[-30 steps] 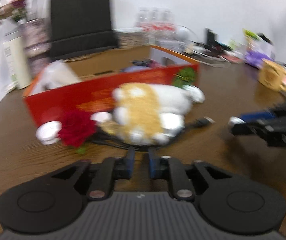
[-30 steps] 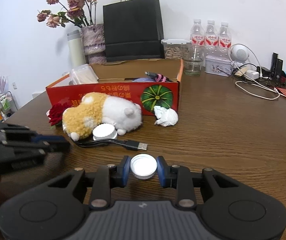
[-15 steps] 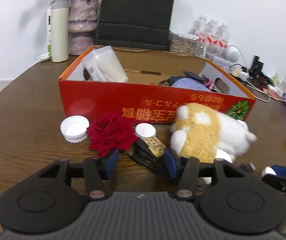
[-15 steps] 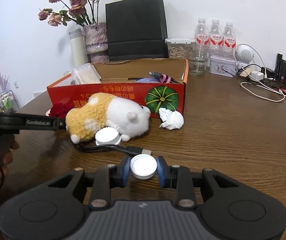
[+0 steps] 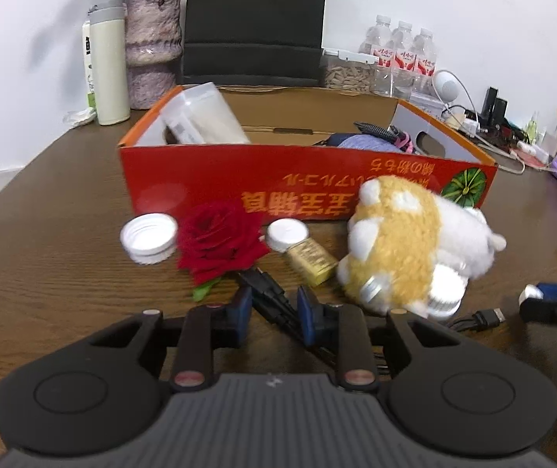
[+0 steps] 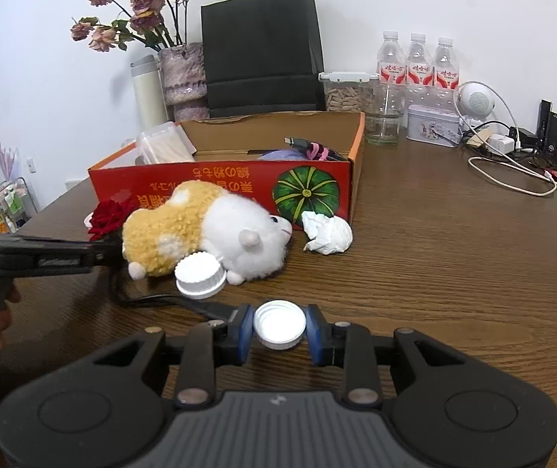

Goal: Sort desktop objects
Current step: 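Hold the white cap in the right tool while the left tool grasps the black cable by the rose, then carry the cap and cable over the box and open both tools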

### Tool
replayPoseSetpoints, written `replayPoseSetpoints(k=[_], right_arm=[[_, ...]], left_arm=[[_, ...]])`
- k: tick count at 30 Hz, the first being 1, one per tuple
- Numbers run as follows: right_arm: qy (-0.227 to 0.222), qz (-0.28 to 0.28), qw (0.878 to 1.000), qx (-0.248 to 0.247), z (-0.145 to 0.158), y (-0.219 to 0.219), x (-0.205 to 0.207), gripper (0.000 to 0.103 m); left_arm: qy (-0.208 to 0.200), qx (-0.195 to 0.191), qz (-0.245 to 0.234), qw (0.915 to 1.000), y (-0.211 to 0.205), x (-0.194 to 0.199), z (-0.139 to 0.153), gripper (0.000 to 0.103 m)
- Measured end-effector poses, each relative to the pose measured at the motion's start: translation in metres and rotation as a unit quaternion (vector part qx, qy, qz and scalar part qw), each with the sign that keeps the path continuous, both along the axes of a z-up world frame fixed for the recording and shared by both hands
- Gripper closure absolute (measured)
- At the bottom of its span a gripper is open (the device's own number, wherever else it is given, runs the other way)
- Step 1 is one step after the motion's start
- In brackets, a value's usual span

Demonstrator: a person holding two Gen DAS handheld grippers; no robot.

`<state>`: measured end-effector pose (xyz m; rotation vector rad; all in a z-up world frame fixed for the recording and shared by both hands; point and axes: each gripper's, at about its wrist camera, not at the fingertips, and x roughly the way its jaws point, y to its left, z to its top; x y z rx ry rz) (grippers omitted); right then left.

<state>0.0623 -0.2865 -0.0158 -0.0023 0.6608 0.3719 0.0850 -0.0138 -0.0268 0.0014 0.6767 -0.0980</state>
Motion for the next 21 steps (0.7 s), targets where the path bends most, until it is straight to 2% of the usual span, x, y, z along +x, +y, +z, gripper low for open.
replayPoseSetpoints(k=[3,4,6,7,9,11,15,21], right_arm=[[0.001,-0.001,1.000,-0.002,0.000,0.000,0.001,0.076],[0.001,0.000,1.000,-0.003,0.000,0.001,0.002,0.076],[0.000,0.003,1.000,-0.004,0.000,0.002,0.002,0.076],[-0.001,0.005,1.000,-0.003,0.001,0.003,0.002,0.076],[-0.003,0.009,1.000,-0.003,0.002,0.006,0.001,0.076],[-0.005,0.012,1.000,-0.004,0.003,0.009,-0.001,0.076],[-0.008,0.008,1.000,-0.005,0.007,0.011,-0.002,0.076],[-0.019,0.008,1.000,-0.007,0.016,0.015,-0.003,0.076]], left_arm=[[0.002,0.036,-0.009,0.9993,0.002,-0.002,0.001,0.072],[0.002,0.049,-0.007,0.9988,0.001,-0.002,0.001,0.063],[0.001,0.063,-0.010,0.9980,-0.001,0.001,0.001,0.061],[0.002,0.059,-0.016,0.9981,-0.001,0.003,0.001,0.064],[0.007,0.039,-0.031,0.9988,0.002,0.005,0.002,0.079],[0.002,0.037,-0.034,0.9987,0.001,0.003,0.002,0.088],[-0.024,0.023,-0.037,0.9988,0.001,-0.010,0.002,0.091],[-0.085,0.012,-0.041,0.9955,0.002,-0.031,0.026,0.093]])
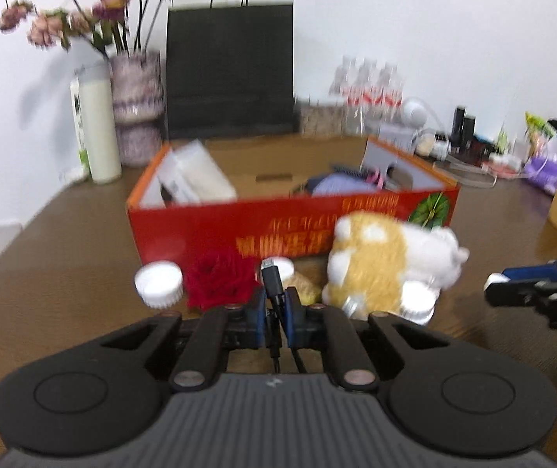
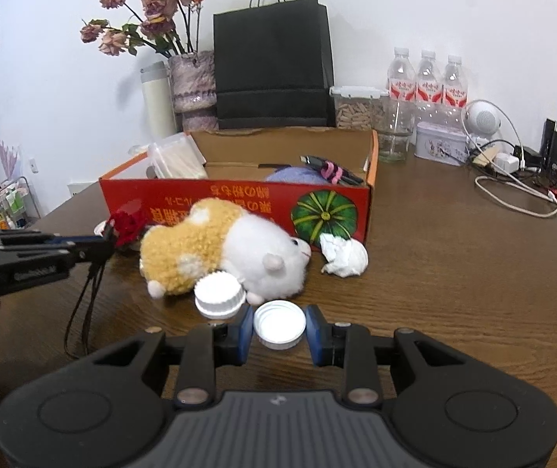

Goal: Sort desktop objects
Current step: 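Carry the cap and cable over the box and open both tools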

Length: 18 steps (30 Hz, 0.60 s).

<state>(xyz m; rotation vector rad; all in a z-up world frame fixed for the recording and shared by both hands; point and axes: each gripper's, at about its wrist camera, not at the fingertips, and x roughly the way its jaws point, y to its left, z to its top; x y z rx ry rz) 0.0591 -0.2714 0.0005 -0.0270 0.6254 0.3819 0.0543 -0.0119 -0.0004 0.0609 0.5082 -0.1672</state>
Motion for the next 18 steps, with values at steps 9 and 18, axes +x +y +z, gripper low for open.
replayPoseSetpoints(k=[9,18], right_arm=[[-0.034,0.004,0.999,0.014,0.027,0.014,-0.003,0.075],[-0.079,0.014,0.996,0.036,0.065,0.032,0.018,0.075]], left_arm=[[-0.078,-0.040,-0.026,0.9958,0.006,-0.013,0.058,0.093],[-0.107,-0.075,-0.054,0.9899,0.007,0.011,0.104,0.093]])
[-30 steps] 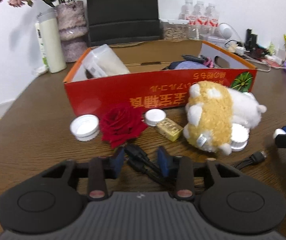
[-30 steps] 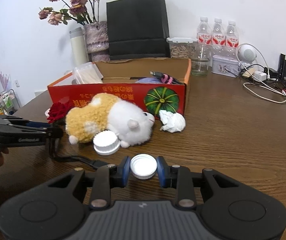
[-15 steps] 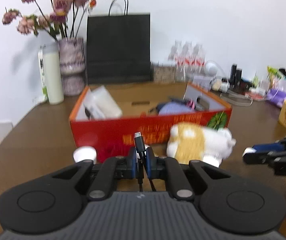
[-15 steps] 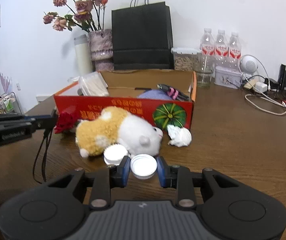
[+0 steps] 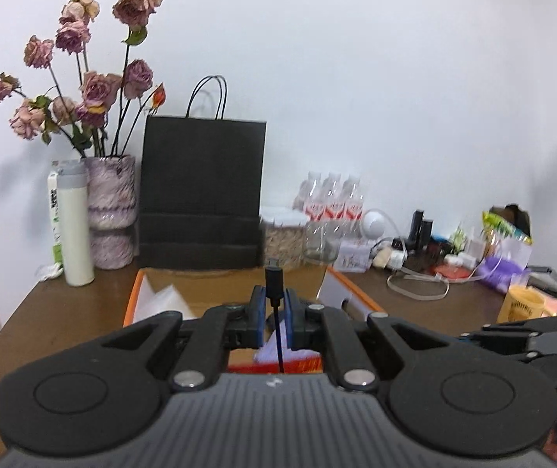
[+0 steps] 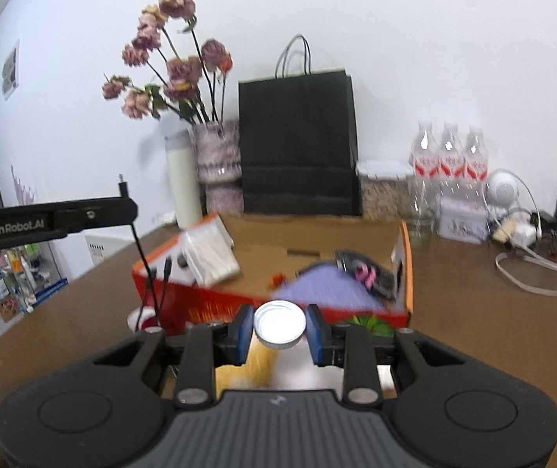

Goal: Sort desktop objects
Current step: 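Carry the cap and cable over the box and open both tools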

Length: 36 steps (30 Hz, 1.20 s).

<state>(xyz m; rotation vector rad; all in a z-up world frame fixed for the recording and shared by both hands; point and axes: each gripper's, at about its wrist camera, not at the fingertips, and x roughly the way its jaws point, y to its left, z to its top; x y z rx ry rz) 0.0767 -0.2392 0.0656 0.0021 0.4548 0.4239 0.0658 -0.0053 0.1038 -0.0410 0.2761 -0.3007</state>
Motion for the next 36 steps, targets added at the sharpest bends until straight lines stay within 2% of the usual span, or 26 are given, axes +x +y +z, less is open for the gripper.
replayPoseSetpoints(k=[9,12,15,20,25,26,27,28,29,30,31,33,36], right_arm=[[-0.044,-0.005,0.999,0.014,0.040,0.014,0.059,0.075],[-0.051,-0.007,0.999,0.017,0.045,0.020,0.085,0.075],[-0.040,-0.009,0.999,0.011,0.037,0.026,0.112,0.076],[-0.007,-0.016,1.000,-0.007,0.008,0.033,0.154,0.076],[0.031,-0.025,0.999,-0.027,-0.025,0.037,0.175,0.075],[0.035,-0.029,0.999,-0.028,-0.029,0.037,0.177,0.073],[0.039,-0.033,0.998,-0.030,-0.033,0.036,0.178,0.065],[0.044,-0.035,0.998,-0.033,-0.035,0.036,0.179,0.039],[0.047,-0.038,0.997,-0.037,-0.038,0.036,0.179,0.010],[0.043,-0.042,0.997,-0.040,-0.039,0.036,0.176,0.003],[0.033,-0.046,0.997,-0.047,-0.039,0.036,0.171,0.002],[0.020,-0.051,0.996,-0.065,-0.038,0.038,0.163,0.002],[0.017,-0.054,0.996,-0.065,-0.035,0.034,0.152,0.002]], left_arm=[[-0.054,-0.016,0.010,0.9984,0.002,0.056,0.043,0.093],[-0.060,-0.015,0.015,0.9979,-0.002,0.083,0.047,0.093],[-0.032,-0.016,0.019,0.9992,-0.004,0.115,0.029,0.093],[0.029,-0.002,0.029,0.9991,-0.007,0.156,-0.021,0.093],[0.054,0.019,0.038,0.9976,-0.005,0.174,-0.053,0.091],[0.060,0.020,0.037,0.9973,-0.005,0.174,-0.058,0.080],[0.065,0.023,0.036,0.9970,-0.005,0.174,-0.060,0.066],[0.068,0.028,0.041,0.9964,-0.005,0.173,-0.063,0.025],[0.065,0.035,0.049,0.9960,-0.005,0.170,-0.063,0.000],[0.056,0.044,0.060,0.9957,-0.006,0.167,-0.063,0.000],[0.048,0.056,0.067,0.9950,-0.008,0.161,-0.063,0.000],[0.044,0.074,0.071,0.9937,-0.009,0.153,-0.062,0.000],[0.040,0.072,0.078,0.9935,-0.004,0.141,-0.059,0.000]])
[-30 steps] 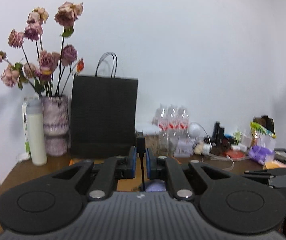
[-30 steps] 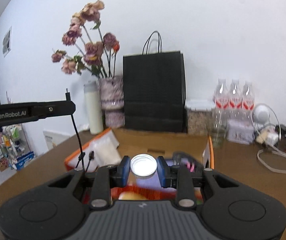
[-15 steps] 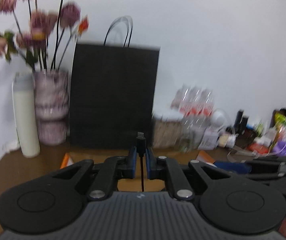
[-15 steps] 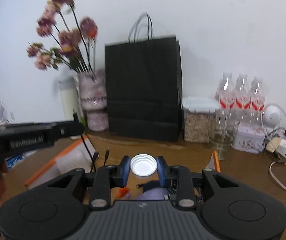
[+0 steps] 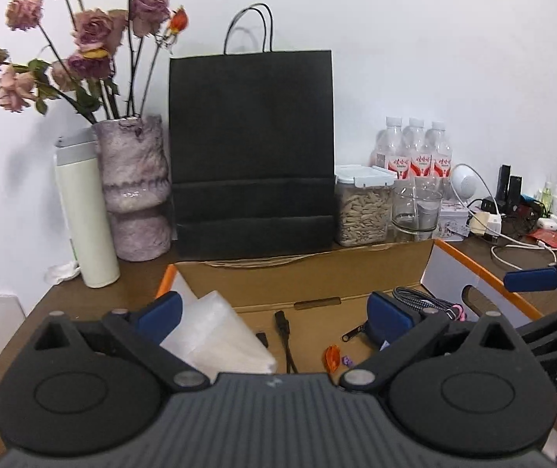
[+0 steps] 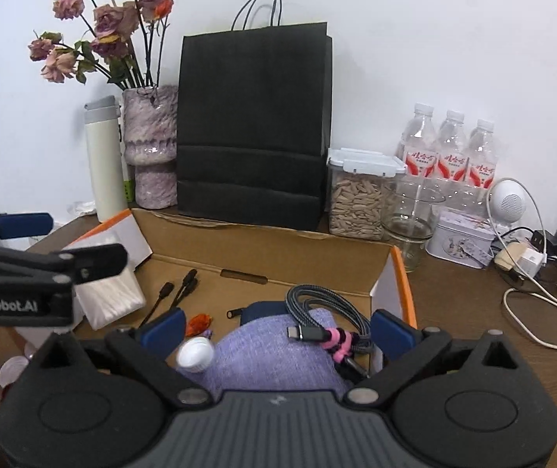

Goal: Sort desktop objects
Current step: 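Carry the cap and cable over the box and open both tools, then grasp a white bottle cap with the right tool while the left tool grasps the red rose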

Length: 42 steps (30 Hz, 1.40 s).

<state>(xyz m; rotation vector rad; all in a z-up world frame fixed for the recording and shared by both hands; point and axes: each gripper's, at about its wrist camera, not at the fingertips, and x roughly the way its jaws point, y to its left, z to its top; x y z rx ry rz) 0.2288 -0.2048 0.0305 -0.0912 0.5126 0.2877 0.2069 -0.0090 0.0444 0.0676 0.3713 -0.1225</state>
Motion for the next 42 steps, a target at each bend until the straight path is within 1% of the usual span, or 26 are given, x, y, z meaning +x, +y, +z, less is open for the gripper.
replayPoseSetpoints(k=[6,13,17,24,29,34,37,39,41,42], right_arm=[[-0.006,-0.014,1.000,0.005,0.008,-0.015,-0.024,0.002],[-0.004,-0.036,0.999,0.011,0.011,-0.038,-0.054,0.002],[0.005,-0.041,0.999,0.008,0.006,-0.044,-0.076,0.002],[0.033,-0.034,0.999,-0.003,-0.012,-0.045,-0.115,0.002],[0.051,-0.014,0.998,-0.016,-0.024,-0.034,-0.138,0.009],[0.059,0.004,0.998,-0.019,-0.029,-0.018,-0.149,0.014],[0.066,0.013,0.997,-0.023,-0.031,-0.008,-0.152,0.015],[0.070,0.020,0.997,-0.025,-0.033,-0.003,-0.154,0.021],[0.077,0.027,0.996,-0.026,-0.034,0.000,-0.153,0.037],[0.081,0.030,0.996,-0.026,-0.035,0.002,-0.153,0.040]], left_arm=[[-0.006,-0.002,0.011,0.9999,0.013,-0.022,0.005,0.000],[0.011,0.002,0.044,0.9990,0.037,-0.043,0.004,0.000],[0.029,0.003,0.053,0.9982,0.047,-0.057,-0.003,0.000],[0.058,0.005,0.048,0.9971,0.053,-0.081,-0.019,0.000],[0.079,0.002,0.042,0.9960,0.055,-0.098,-0.031,0.000],[0.087,0.002,0.036,0.9955,0.056,-0.113,-0.038,0.000],[0.093,-0.001,0.033,0.9951,0.058,-0.121,-0.041,0.000],[0.096,-0.006,0.031,0.9949,0.061,-0.124,-0.043,0.000],[0.097,-0.014,0.034,0.9946,0.064,-0.126,-0.043,0.000],[0.097,-0.017,0.034,0.9945,0.064,-0.126,-0.042,0.000]])
